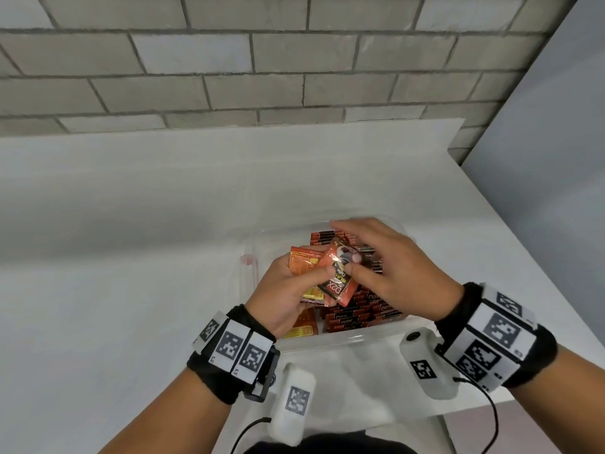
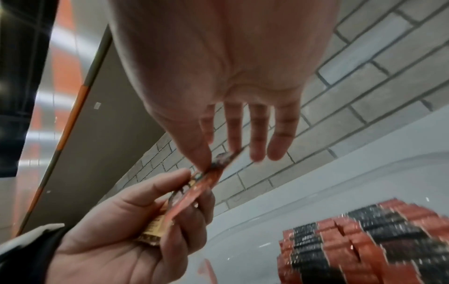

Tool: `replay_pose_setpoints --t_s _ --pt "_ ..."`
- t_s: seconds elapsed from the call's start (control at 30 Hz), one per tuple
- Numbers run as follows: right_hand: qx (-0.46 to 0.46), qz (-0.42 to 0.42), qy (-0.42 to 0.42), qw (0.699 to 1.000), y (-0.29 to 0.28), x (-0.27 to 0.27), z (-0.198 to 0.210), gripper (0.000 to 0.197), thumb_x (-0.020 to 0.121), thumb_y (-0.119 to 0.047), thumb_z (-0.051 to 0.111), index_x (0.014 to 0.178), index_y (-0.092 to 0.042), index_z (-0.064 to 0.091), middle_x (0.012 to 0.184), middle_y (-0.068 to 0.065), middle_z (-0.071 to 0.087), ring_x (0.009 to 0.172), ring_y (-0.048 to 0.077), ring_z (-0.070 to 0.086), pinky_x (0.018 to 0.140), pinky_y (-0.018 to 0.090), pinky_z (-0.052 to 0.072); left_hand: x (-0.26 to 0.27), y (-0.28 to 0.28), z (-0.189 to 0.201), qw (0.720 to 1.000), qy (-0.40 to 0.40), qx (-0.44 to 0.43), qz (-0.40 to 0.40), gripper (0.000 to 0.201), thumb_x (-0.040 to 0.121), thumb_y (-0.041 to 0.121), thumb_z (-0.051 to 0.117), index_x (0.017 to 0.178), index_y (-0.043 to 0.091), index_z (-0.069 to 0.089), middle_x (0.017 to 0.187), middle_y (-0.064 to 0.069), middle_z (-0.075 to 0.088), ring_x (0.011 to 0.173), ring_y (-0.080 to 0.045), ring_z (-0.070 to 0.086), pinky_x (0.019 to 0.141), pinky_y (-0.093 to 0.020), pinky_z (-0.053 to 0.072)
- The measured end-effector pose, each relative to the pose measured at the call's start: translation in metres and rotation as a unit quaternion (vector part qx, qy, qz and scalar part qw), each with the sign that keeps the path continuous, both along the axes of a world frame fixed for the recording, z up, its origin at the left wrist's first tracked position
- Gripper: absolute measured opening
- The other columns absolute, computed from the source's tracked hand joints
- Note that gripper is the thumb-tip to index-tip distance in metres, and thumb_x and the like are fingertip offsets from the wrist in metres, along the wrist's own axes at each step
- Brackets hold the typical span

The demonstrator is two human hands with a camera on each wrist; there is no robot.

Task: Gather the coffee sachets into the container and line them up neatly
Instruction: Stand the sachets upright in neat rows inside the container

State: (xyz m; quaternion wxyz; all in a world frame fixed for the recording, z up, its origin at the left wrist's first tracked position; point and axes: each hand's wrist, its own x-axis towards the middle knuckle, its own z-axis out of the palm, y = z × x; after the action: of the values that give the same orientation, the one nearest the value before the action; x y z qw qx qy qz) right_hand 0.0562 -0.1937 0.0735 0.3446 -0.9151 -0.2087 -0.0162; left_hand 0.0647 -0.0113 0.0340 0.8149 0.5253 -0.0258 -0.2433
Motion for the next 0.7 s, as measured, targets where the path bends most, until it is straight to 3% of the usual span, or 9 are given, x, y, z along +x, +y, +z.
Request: replay_pose_setpoints --t_s 0.1,0.2,0.27,0.37,0.47,0.57,0.63,0.7 --pt "-0.031 0.011 0.019 0.999 -0.003 0.003 0.002 0.049 0.089 -0.020 0.065 0.133 -0.033 0.050 0.100 -0.023 0.055 0.090 -0.012 0.051 0.081 0.008 0.039 0.001 0.001 0.001 1.000 -0.010 -0.004 0.014 0.035 0.076 0.016 0.066 0.111 0.012 0.064 0.103 -0.010 0.071 0.094 -0.023 0.068 0.075 -0.037 0.057" --pt "0.013 -0.070 0.046 0.996 -0.002 0.002 0.001 0.022 0.086 -0.023 0.067 0.108 -0.023 0.065 0.074 -0.022 0.064 0.063 -0.004 0.059 0.061 0.013 0.046 0.003 0.003 0.000 1.000 -0.010 -0.011 0.016 0.033 0.080 0.016 0.069 0.113 0.014 0.063 0.101 -0.008 0.070 0.093 -0.022 0.066 0.076 -0.034 0.053" --pt "0.097 -0.121 0.092 0.984 0.002 0.000 0.001 0.011 0.086 -0.022 0.068 0.092 -0.017 0.061 0.071 -0.009 0.070 0.053 0.007 0.064 0.056 0.026 0.053 0.004 0.003 -0.002 1.000 -0.013 -0.011 0.022 0.038 0.079 0.010 0.071 0.116 0.011 0.061 0.097 -0.008 0.070 0.087 -0.021 0.063 0.072 -0.032 0.051" --pt "0.153 -0.140 0.165 0.964 0.007 -0.001 -0.001 0.019 0.089 -0.026 0.063 0.085 -0.013 0.050 0.070 0.000 0.072 0.056 0.021 0.068 0.055 0.029 0.049 0.004 0.001 -0.002 0.999 -0.023 -0.004 0.027 0.043 0.076 0.005 0.072 0.118 0.006 0.060 0.094 -0.009 0.071 0.084 -0.021 0.064 0.072 -0.032 0.052" --pt "0.085 -0.122 0.162 0.975 0.006 0.000 -0.005 0.023 0.089 -0.035 0.060 0.088 -0.014 0.052 0.079 0.002 0.071 0.063 0.019 0.068 0.063 0.034 0.053 0.004 0.001 -0.001 0.998 -0.035 0.018 0.048 0.037 0.076 0.011 0.067 0.112 0.008 0.064 0.095 -0.008 0.072 0.088 -0.023 0.068 0.079 -0.036 0.053" --pt "0.018 -0.114 0.110 0.987 0.003 0.000 -0.004 0.029 0.086 -0.032 0.066 0.111 -0.023 0.054 0.102 -0.008 0.063 0.074 0.002 0.059 0.065 0.012 0.045 0.005 0.000 -0.002 0.996 -0.045 0.048 0.054 0.030 0.079 0.010 0.068 0.108 0.007 0.066 0.104 -0.012 0.071 0.099 -0.026 0.067 0.088 -0.039 0.051" --pt "0.032 -0.095 0.104 0.990 0.004 -0.001 0.001 0.052 0.085 -0.024 0.068 0.130 -0.032 0.045 0.113 -0.014 0.057 0.085 -0.002 0.057 0.070 0.010 0.044 0.005 -0.001 -0.002 0.996 -0.047 0.060 0.048 0.025 0.080 0.006 0.068 0.105 0.009 0.067 0.102 -0.011 0.072 0.097 -0.025 0.067 0.086 -0.036 0.051" --pt "0.014 -0.057 0.100 0.993 0.004 -0.002 0.005 0.055 0.087 -0.019 0.066 0.135 -0.034 0.043 0.109 -0.015 0.056 0.086 -0.004 0.058 0.076 0.013 0.046 0.004 -0.002 -0.002 0.996 -0.050 0.059 0.039 0.028 0.075 0.009 0.070 0.103 0.010 0.067 0.099 -0.011 0.072 0.094 -0.025 0.068 0.081 -0.035 0.052"
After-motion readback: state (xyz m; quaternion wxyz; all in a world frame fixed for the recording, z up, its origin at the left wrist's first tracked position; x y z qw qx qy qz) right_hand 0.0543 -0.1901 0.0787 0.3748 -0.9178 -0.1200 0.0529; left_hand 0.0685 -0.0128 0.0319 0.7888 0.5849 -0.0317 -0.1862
